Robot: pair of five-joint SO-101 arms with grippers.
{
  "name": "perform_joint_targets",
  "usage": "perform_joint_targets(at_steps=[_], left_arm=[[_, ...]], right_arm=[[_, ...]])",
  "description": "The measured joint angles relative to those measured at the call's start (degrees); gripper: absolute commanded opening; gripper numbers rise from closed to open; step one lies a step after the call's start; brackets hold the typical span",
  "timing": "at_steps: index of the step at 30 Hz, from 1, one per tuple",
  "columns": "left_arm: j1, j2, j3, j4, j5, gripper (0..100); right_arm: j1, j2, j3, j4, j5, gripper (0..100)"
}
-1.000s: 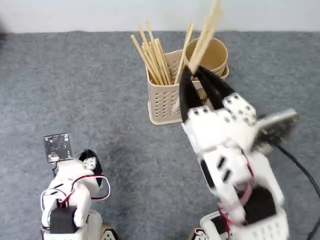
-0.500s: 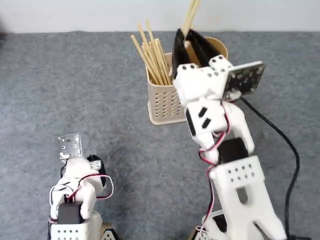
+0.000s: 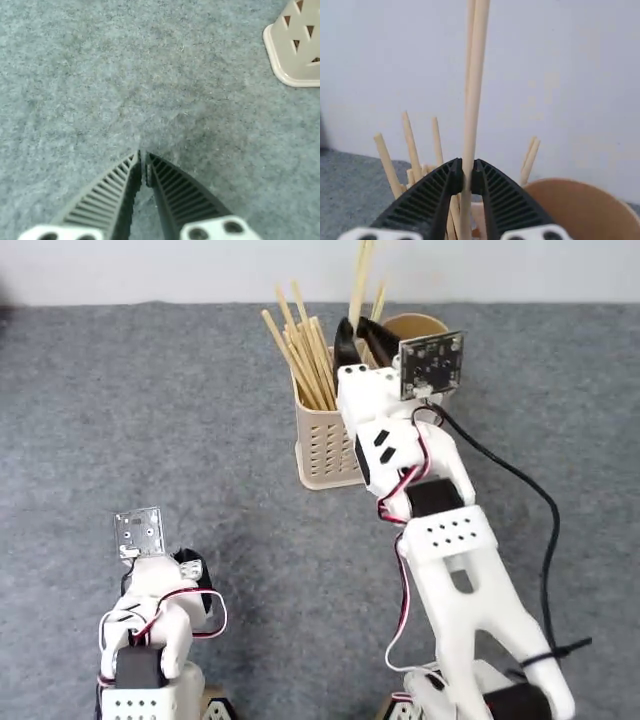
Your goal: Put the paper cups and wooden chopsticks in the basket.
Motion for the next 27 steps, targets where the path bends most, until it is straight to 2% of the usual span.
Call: perform_joint_targets(at_steps=[2,7,9,18,27], left_arm=[[0.0,0.0,0.0,0.0,0.0,1],[0.0,0.0,0.0,0.0,0.0,1],[0.0,0.0,0.0,0.0,0.0,1],[0.0,0.0,0.0,0.0,0.0,1],[0.0,0.0,0.0,0.0,0.0,1]], right_arm=[[0.0,1.1,0.0,1.2,0.0,2.8],[-0.1,1.1,-0.5,6.2,0.2,17.8],[-0.6,0.5,-0.9,8.3,0.2,20.8],[-4.3,-9.1,-0.7,19.5,0.1,20.9],[-5.7,-23.0,-0.7,39.6,0.1,20.8]])
